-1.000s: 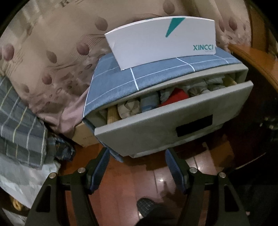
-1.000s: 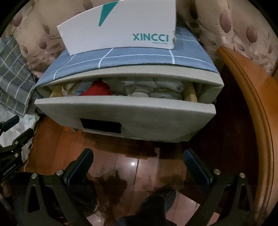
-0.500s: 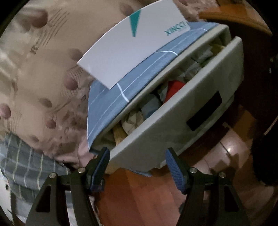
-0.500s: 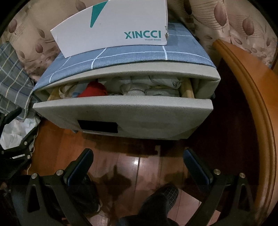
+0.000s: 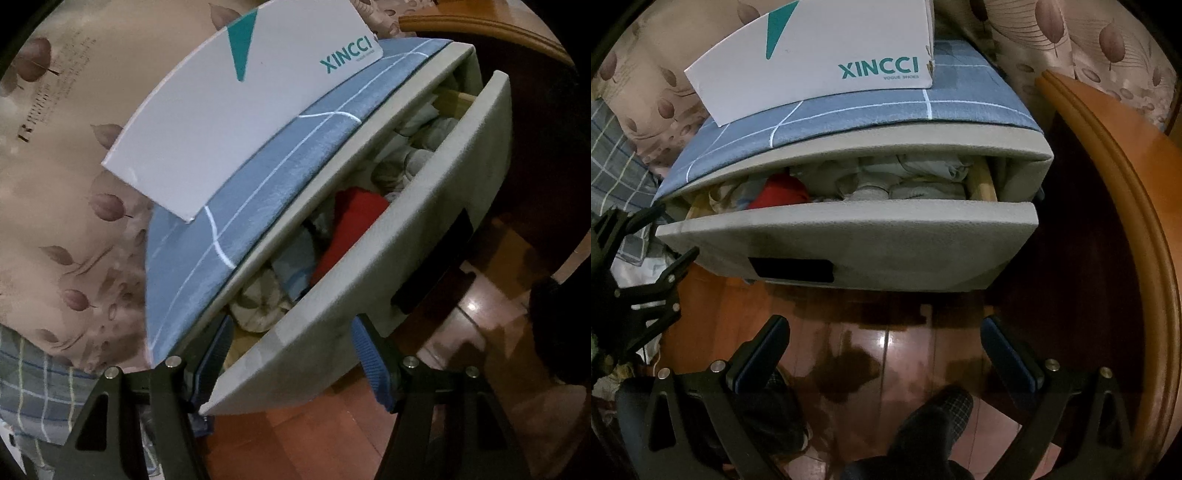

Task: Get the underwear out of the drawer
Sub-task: 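Hook the left tool on the drawer front and pull it open, then grasp the white striped underwear with the right tool while the left tool reaches toward beige underwear, then close the left tool on the beige underwear while the right tool holds the white striped one, then lift the beige underwear out with the left tool toward the white box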

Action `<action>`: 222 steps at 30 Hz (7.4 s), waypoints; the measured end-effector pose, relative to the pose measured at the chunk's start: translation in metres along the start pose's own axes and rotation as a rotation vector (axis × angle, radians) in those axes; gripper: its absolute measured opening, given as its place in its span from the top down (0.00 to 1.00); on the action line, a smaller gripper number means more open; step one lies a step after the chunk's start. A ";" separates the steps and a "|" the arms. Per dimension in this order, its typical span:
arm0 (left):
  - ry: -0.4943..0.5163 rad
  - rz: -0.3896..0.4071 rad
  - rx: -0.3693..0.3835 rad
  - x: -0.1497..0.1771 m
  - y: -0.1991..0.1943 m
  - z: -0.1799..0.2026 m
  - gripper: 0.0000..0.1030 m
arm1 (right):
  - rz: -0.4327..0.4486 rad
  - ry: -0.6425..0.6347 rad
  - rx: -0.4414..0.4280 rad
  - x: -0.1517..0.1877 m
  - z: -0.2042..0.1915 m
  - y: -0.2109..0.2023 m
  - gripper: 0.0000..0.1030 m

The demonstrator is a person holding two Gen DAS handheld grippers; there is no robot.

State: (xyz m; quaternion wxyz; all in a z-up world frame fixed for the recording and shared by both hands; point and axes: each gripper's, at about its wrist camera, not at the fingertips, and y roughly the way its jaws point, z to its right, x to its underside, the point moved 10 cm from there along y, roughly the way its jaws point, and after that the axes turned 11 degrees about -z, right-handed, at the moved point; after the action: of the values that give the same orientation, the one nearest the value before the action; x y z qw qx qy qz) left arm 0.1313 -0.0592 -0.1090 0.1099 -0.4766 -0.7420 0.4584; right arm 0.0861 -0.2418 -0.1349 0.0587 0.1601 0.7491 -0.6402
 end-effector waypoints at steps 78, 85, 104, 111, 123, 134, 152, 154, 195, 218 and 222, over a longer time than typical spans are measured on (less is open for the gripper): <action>-0.239 -0.192 0.641 0.061 -0.057 0.030 0.33 | 0.068 -0.008 -0.063 0.000 -0.004 -0.016 0.01; -0.391 -0.161 0.594 0.059 -0.065 -0.007 0.33 | 0.008 -0.125 -0.059 -0.007 -0.016 -0.022 0.01; -0.620 -0.267 0.347 0.090 -0.012 -0.077 0.33 | -0.290 -0.509 0.157 -0.032 -0.008 0.035 0.34; -0.582 -0.288 0.350 0.088 0.002 -0.067 0.33 | -0.309 -0.574 0.202 -0.034 -0.005 0.059 0.34; -0.550 -0.299 0.370 0.073 0.021 -0.061 0.33 | -0.366 -0.640 0.241 -0.022 -0.006 0.102 0.45; -0.554 -0.331 0.390 0.061 0.041 -0.056 0.33 | -0.287 -0.501 0.200 -0.009 0.005 0.092 0.57; -0.638 -0.411 0.518 0.049 0.078 -0.045 0.33 | -0.196 -0.148 -0.124 0.021 -0.021 0.022 0.59; -0.643 -0.415 0.513 0.048 0.080 -0.044 0.33 | -0.197 -0.135 -0.135 0.025 -0.024 0.027 0.59; -0.720 -0.593 0.517 0.037 0.123 -0.031 0.33 | -0.210 -0.090 -0.203 0.030 -0.033 0.042 0.55; -0.746 -0.575 0.562 0.056 0.096 -0.047 0.41 | -0.206 -0.091 -0.195 0.030 -0.033 0.043 0.55; -0.726 -0.553 0.567 0.056 0.077 -0.046 0.41 | -0.204 -0.087 -0.196 0.030 -0.033 0.043 0.55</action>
State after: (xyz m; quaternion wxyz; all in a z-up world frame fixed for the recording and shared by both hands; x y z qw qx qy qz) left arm 0.1766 0.0218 -0.1591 0.0874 -0.0259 -0.6774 0.7299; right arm 0.0752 -0.1993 -0.1785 0.0412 0.0490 0.8171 -0.5729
